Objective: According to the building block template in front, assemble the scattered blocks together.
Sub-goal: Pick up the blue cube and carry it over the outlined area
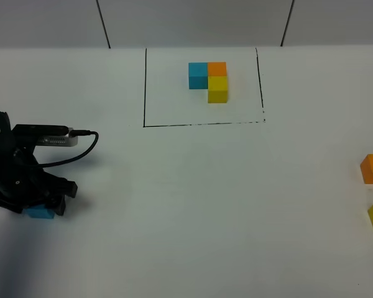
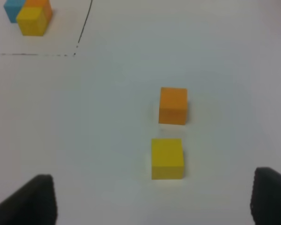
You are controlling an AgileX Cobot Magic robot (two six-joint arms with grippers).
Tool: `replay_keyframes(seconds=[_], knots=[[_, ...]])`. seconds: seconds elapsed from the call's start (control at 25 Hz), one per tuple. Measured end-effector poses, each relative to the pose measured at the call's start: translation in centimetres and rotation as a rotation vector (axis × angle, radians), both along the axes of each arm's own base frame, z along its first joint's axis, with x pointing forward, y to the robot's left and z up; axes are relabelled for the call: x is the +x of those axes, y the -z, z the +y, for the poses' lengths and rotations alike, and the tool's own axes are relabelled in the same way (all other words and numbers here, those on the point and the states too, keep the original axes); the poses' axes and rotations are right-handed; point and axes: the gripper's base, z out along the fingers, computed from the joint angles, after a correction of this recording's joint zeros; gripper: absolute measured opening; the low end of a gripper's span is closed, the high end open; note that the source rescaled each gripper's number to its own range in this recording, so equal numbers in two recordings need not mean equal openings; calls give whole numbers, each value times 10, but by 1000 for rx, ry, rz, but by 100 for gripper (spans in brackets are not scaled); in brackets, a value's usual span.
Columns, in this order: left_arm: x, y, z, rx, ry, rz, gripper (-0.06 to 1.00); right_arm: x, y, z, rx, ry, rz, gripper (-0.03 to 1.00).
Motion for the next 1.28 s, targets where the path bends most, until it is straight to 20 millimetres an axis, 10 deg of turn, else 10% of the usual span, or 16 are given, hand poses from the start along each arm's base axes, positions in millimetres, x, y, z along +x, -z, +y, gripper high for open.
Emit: replay_keyframes(seconds=[0.16, 0.36, 0.72, 1.0, 1.28], knots=[[4, -2, -1, 3, 3, 11, 0, 0, 0, 0, 0, 0, 0, 70], [29, -36, -27, 21, 242, 8, 0, 0, 0, 0, 0, 0, 0, 70], [87, -96, -169, 35, 990, -128, 0, 0, 0, 0, 0, 0, 0, 70], [132, -84, -259, 109, 1237, -192, 0, 0, 0, 0, 0, 0, 0, 70], [128, -53, -295, 97, 1394, -189, 0, 0, 0, 0, 0, 0, 0, 70]])
